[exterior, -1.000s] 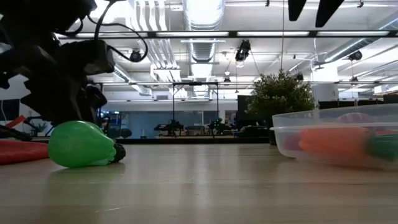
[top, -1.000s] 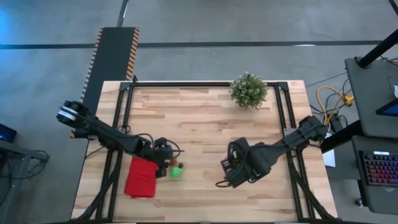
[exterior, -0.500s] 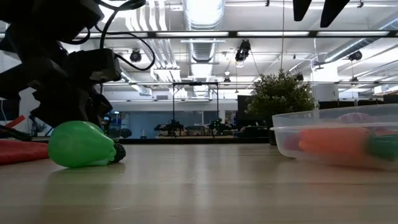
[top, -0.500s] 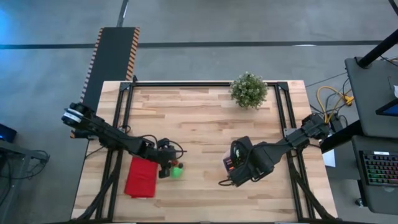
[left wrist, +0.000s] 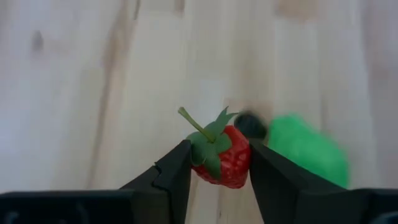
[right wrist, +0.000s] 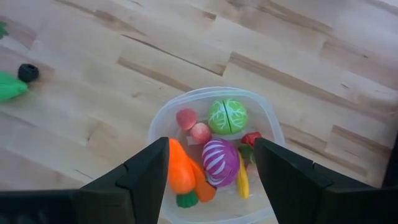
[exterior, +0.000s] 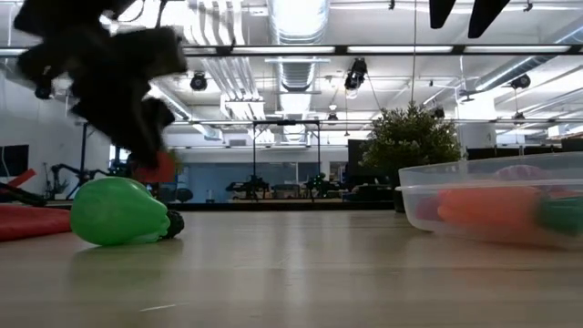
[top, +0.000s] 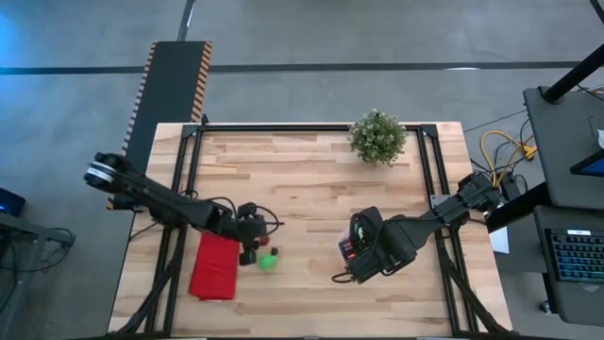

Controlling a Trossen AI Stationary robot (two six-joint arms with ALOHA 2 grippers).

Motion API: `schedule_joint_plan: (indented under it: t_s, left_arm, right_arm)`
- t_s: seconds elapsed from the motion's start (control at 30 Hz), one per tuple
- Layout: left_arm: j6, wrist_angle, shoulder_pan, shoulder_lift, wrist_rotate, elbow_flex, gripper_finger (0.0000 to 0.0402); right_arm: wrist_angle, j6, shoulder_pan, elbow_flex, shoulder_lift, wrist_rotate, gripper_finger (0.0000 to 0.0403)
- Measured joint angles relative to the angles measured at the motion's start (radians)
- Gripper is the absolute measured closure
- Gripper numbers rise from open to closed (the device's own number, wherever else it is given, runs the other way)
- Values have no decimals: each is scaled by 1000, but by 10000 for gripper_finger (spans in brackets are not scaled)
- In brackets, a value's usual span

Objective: Pick and placing Produce into tupperware
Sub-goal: Put the red strawberry into the transparent bin

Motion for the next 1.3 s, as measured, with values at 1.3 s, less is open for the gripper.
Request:
schedule_joint_plan:
  t_s: [1.3]
  left_arm:
    - [472,64,220,840,421,1091,265]
  right_arm:
    - [-3,420,360,-251,-265,-235,174]
